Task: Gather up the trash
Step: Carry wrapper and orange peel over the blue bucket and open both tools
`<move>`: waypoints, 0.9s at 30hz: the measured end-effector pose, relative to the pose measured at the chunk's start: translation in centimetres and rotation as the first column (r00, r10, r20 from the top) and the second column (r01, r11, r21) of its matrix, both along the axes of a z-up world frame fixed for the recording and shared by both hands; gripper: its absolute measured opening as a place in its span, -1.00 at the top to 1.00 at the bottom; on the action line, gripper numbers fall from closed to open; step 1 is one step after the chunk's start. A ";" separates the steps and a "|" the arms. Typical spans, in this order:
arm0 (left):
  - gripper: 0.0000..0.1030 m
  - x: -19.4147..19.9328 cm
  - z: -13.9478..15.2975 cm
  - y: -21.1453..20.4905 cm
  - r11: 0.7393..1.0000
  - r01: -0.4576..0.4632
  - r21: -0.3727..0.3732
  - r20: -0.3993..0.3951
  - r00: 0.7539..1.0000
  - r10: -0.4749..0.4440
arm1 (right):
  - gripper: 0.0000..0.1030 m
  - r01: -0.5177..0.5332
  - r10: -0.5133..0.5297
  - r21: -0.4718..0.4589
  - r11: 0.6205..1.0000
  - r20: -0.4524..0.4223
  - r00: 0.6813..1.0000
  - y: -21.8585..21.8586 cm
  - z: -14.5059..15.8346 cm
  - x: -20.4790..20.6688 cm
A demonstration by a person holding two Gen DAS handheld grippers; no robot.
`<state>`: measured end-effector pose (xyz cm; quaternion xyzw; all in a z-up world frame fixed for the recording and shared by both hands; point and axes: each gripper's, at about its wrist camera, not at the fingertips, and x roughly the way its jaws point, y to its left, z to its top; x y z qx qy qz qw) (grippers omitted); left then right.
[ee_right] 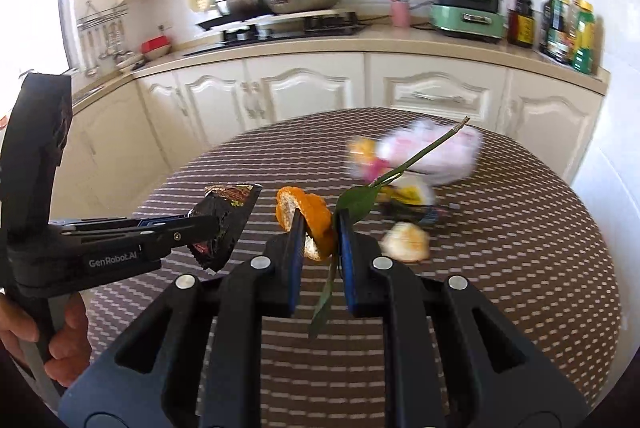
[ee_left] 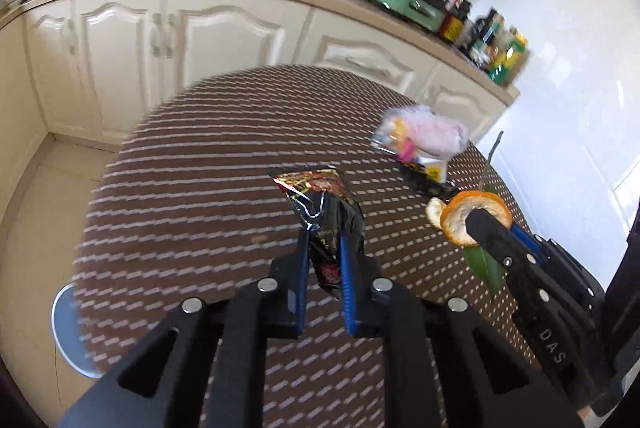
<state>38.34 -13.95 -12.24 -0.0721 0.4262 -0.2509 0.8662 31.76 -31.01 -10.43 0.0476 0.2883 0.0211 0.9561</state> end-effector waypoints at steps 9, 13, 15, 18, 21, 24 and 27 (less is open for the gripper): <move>0.74 -2.2 0.5 14.7 0.983 -0.176 -0.054 0.027 0.984 0.177 | 0.68 -0.192 0.192 -0.036 0.981 0.010 0.981 13.3 1.3 1.3; 0.74 -3.4 -0.5 22.3 0.957 -0.286 -0.044 0.029 0.957 0.287 | 0.68 -0.295 0.295 -0.045 0.954 -0.002 0.955 20.3 1.0 2.3; 0.74 -3.8 -1.2 25.3 0.943 -0.332 -0.036 0.022 0.943 0.333 | 0.68 -0.345 0.345 -0.041 0.938 -0.016 0.939 23.6 0.4 2.7; 0.74 -4.6 -2.9 30.3 0.914 -0.406 -0.018 0.002 0.914 0.406 | 0.68 -0.421 0.420 -0.035 0.906 -0.046 0.906 28.7 -1.0 3.3; 0.74 -5.2 -5.5 34.9 0.880 -0.475 -0.005 -0.042 0.879 0.474 | 0.68 -0.492 0.489 -0.023 0.870 -0.085 0.868 33.6 -3.1 3.8; 0.74 -5.5 -8.6 38.5 0.847 -0.530 0.021 -0.086 0.844 0.530 | 0.68 -0.551 0.546 -0.002 0.835 -0.134 0.827 37.8 -6.0 4.3; 0.74 -5.5 -11.9 40.8 0.827 -0.561 0.042 -0.142 0.816 0.560 | 0.68 -0.586 0.577 0.014 0.810 -0.199 0.792 41.3 -9.6 4.9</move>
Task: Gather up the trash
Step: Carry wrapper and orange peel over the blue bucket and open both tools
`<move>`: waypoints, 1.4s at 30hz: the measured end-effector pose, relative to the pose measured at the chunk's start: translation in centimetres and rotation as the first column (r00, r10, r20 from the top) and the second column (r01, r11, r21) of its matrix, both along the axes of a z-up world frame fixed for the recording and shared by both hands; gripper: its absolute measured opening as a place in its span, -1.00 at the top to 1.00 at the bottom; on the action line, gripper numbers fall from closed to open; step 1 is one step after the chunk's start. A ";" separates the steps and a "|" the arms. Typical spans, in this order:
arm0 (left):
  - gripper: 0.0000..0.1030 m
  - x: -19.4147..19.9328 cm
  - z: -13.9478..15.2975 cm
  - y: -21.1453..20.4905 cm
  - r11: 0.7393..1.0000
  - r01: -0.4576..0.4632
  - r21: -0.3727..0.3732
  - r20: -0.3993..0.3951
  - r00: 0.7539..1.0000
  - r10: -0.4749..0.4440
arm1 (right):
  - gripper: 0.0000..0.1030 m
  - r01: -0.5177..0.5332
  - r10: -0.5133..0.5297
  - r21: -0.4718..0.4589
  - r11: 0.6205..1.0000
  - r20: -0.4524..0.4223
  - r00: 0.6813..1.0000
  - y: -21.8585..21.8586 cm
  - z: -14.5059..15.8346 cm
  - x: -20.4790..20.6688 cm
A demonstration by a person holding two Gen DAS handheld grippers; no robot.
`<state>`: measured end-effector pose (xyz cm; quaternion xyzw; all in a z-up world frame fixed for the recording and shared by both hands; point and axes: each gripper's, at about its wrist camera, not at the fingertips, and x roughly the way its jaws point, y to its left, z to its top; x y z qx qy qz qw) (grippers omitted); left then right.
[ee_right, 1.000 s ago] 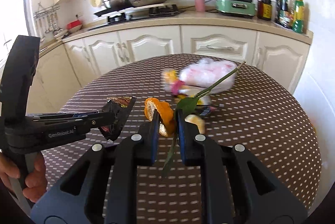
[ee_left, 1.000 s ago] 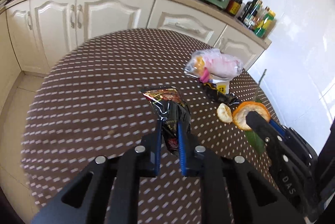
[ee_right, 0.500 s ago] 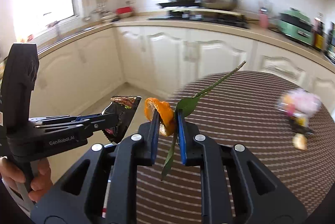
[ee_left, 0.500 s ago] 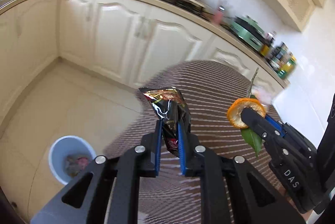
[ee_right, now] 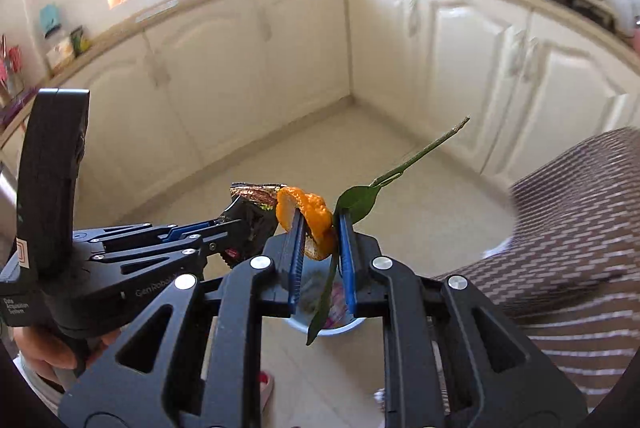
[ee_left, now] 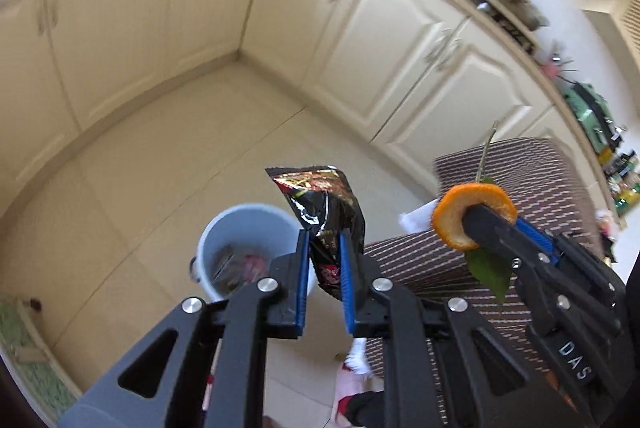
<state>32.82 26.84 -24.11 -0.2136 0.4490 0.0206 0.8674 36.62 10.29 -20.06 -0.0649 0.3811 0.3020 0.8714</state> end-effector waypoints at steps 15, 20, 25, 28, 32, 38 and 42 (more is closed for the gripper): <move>0.72 4.6 -13.3 2.8 0.997 -0.013 -0.072 -0.145 0.989 0.003 | 0.68 0.016 -0.035 -0.083 0.996 -0.237 0.971 3.5 -14.0 5.7; 0.35 5.3 -14.3 3.4 0.995 -0.016 -0.099 -0.136 0.991 0.003 | 0.68 0.040 -0.061 -0.083 0.996 -0.266 0.962 3.4 -15.8 6.5; 0.14 5.5 -14.8 3.8 0.997 -0.036 -0.073 -0.151 0.988 0.025 | 0.67 0.043 -0.068 -0.093 0.995 -0.288 0.955 3.9 -16.8 6.7; 0.14 5.5 -15.3 4.2 0.996 -0.051 -0.068 -0.180 0.983 0.038 | 0.67 0.042 -0.068 -0.093 0.995 -0.295 0.953 4.2 -17.2 6.5; 0.14 5.1 -15.7 4.9 0.995 -0.070 -0.066 -0.198 0.979 0.055 | 0.67 0.036 -0.062 -0.090 0.995 -0.299 0.952 4.6 -17.5 6.7; 0.14 4.7 -15.9 5.7 0.990 -0.114 -0.082 -0.210 0.973 0.094 | 0.67 0.032 -0.058 -0.089 0.996 -0.301 0.952 5.4 -17.8 6.8; 0.13 4.4 -15.9 6.3 0.987 -0.136 -0.083 -0.216 0.970 0.115 | 0.67 0.027 -0.053 -0.088 0.996 -0.303 0.952 6.1 -18.0 7.0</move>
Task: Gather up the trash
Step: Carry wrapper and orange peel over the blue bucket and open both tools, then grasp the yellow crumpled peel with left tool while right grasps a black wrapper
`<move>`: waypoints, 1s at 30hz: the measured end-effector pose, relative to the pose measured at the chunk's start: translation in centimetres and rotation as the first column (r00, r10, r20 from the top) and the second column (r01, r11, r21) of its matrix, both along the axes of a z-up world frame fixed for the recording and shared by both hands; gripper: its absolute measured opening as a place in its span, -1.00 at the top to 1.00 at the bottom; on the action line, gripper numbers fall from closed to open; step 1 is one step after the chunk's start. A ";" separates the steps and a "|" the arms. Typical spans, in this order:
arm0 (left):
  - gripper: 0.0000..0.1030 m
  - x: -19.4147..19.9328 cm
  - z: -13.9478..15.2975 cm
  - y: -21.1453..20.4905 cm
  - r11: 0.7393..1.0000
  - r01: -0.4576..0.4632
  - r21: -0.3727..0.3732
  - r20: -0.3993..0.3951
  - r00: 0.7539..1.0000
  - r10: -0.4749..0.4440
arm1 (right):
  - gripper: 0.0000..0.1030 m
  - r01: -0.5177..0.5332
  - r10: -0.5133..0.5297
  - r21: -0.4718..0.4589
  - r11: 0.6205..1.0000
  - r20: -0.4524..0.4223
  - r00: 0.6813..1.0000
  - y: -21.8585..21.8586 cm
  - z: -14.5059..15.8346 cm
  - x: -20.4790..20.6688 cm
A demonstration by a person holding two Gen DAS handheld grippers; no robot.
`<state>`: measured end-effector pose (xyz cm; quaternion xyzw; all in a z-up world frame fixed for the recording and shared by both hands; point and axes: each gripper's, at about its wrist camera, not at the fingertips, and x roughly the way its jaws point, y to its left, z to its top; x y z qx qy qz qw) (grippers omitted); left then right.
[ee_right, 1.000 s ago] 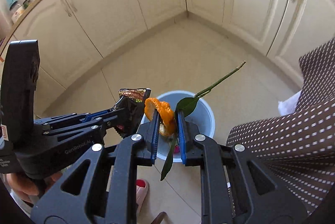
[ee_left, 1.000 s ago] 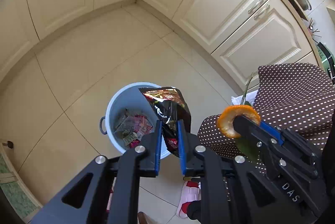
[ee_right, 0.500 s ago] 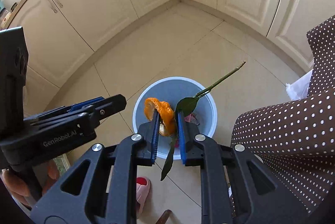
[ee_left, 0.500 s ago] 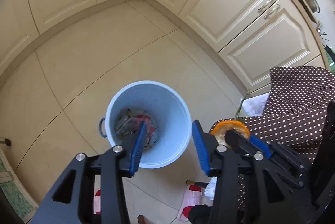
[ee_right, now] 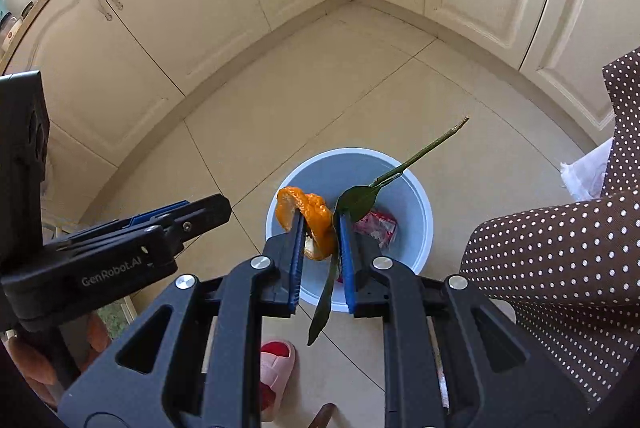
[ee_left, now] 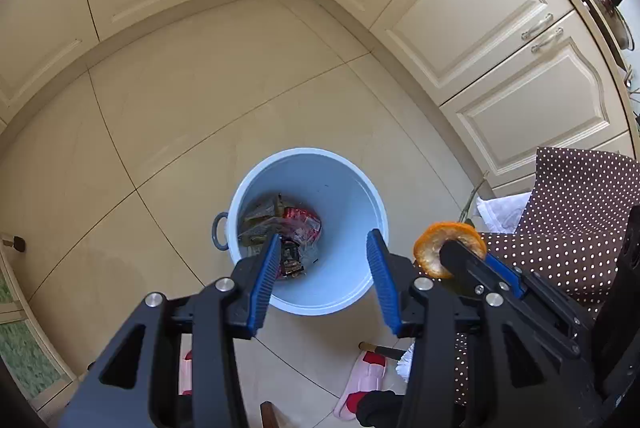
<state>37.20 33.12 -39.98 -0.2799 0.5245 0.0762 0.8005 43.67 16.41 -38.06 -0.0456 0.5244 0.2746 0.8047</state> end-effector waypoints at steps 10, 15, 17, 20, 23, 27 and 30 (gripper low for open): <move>0.09 -0.6 0.1 1.4 0.998 -0.043 -0.034 0.009 0.999 0.044 | 0.62 -0.003 0.004 -0.012 1.000 0.017 1.000 1.9 -0.1 0.3; 0.09 -0.7 0.1 1.4 0.998 -0.043 -0.036 0.010 0.999 0.044 | 0.24 0.004 -0.004 -0.017 1.000 0.028 1.000 1.7 0.0 0.2; 0.09 -0.6 0.1 1.4 0.998 -0.042 -0.036 0.009 0.999 0.042 | 0.18 0.006 -0.005 -0.023 1.000 0.040 0.999 1.6 0.2 0.1; 0.09 -0.5 0.2 1.3 0.999 -0.036 -0.035 0.004 0.999 0.036 | 0.18 0.006 -0.004 -0.027 1.000 0.046 0.999 1.2 0.7 0.0; 0.09 -0.5 1.2 1.0 1.000 -0.015 -0.026 0.023 1.000 0.015 | 0.18 0.017 -0.015 -0.027 0.999 0.057 0.998 0.4 1.6 -0.1; 0.09 -1.3 3.8 -0.4 1.000 0.001 0.025 0.069 0.998 -0.003 | 0.18 0.024 -0.023 -0.018 1.000 0.090 0.996 -0.9 3.9 -0.7; 0.09 -2.3 6.1 -1.5 0.999 0.011 0.034 0.116 0.993 -0.015 | 0.18 0.027 -0.027 0.001 1.000 0.137 0.990 -2.5 6.9 -1.8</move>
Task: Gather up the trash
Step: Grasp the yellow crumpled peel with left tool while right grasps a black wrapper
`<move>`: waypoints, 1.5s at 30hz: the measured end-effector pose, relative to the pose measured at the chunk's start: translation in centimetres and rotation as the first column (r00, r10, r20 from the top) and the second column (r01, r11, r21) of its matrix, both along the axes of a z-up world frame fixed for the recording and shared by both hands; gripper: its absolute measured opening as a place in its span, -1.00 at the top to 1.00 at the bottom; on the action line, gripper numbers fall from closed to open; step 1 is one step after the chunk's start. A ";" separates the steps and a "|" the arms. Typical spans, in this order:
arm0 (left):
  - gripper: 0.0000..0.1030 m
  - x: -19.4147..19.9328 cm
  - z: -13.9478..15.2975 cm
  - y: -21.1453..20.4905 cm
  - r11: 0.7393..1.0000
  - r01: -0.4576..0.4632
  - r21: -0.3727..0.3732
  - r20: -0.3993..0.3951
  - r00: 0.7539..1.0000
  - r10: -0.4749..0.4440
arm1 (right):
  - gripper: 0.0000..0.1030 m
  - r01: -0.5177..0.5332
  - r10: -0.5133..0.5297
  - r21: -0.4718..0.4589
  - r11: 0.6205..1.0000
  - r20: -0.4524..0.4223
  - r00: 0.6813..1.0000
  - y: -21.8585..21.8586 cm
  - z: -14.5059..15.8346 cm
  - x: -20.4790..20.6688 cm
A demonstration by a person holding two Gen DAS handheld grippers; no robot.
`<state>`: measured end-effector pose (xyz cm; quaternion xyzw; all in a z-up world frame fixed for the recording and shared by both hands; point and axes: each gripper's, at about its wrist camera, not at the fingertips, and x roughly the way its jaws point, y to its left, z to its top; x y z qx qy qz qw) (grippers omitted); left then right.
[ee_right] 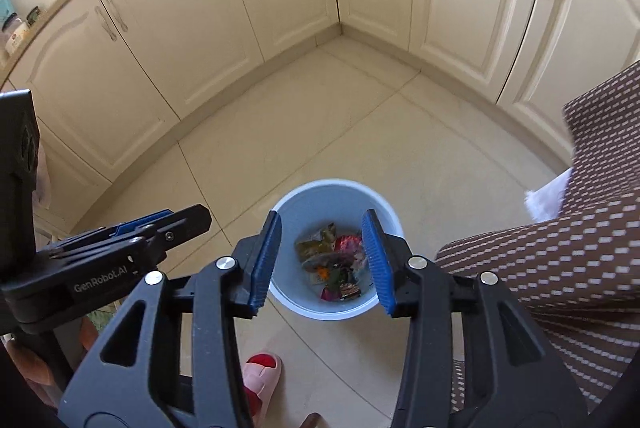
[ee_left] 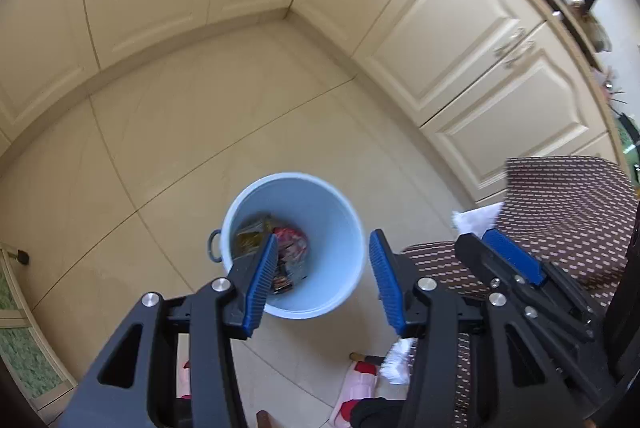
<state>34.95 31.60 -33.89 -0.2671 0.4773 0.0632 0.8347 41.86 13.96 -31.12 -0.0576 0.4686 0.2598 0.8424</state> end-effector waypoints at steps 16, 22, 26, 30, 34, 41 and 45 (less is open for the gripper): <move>-0.09 -4.3 18.9 -17.2 0.957 0.237 0.167 0.289 0.916 -0.277 | 0.17 0.148 -0.191 0.154 0.977 0.316 0.929 -18.9 18.9 -9.7; -0.12 -3.5 22.6 -28.3 0.890 0.399 0.219 0.303 0.840 -0.451 | 0.13 0.314 -0.364 0.189 0.930 0.366 0.857 -31.2 22.3 -12.7; -0.13 -1.9 23.6 -37.2 0.818 0.534 0.213 0.280 0.769 -0.575 | 0.10 0.433 -0.473 0.190 0.881 0.385 0.793 -38.7 22.9 -13.8; -0.13 -0.9 23.5 -45.1 0.739 0.636 0.221 0.239 0.700 -0.673 | 0.04 0.535 -0.554 0.170 0.827 0.402 0.729 -45.8 22.9 -14.8; -0.13 0.3 22.9 -52.5 0.667 0.708 0.232 0.185 0.641 -0.745 | 0.04 0.615 -0.621 0.154 0.773 0.383 0.684 -51.7 22.0 -14.4; -0.13 3.0 20.8 -61.6 0.582 0.765 0.275 0.059 0.590 -0.805 | 0.02 0.682 -0.677 0.123 0.721 0.334 0.655 -57.8 19.9 -12.7; -0.13 4.4 19.9 -64.1 0.576 0.765 0.287 0.018 0.597 -0.802 | 0.02 0.690 -0.689 0.117 0.714 0.294 0.663 -59.6 18.7 -11.2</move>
